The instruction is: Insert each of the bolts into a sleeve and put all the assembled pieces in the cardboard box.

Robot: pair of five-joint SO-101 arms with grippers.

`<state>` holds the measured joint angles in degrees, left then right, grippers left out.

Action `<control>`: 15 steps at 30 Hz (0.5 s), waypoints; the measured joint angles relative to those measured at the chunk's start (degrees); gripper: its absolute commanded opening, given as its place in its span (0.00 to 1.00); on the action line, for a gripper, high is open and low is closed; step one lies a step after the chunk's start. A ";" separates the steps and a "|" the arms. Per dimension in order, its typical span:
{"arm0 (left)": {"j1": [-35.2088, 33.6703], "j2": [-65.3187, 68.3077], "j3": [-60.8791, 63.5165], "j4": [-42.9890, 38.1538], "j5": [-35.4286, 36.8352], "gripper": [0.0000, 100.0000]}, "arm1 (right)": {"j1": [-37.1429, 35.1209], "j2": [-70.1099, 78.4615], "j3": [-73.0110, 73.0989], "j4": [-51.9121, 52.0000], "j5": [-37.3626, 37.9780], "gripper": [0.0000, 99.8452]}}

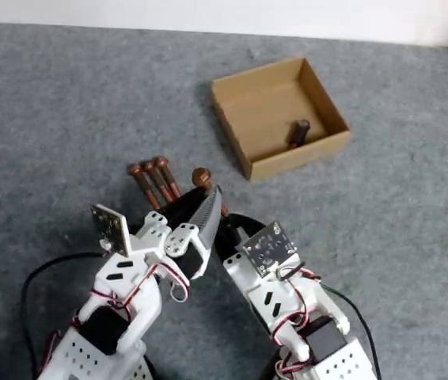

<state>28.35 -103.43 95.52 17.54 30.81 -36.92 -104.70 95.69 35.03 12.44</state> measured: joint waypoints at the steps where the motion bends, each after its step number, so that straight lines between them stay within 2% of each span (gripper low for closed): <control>1: 0.00 0.18 0.00 0.09 -0.09 0.01 | 0.00 0.00 0.00 0.00 0.00 0.00; 15: 2.90 -0.18 0.18 4.75 -0.09 0.01 | 2.46 0.09 0.00 0.00 0.00 0.00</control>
<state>31.25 -103.60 95.69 22.29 30.73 -34.46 -104.62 95.69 35.03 12.44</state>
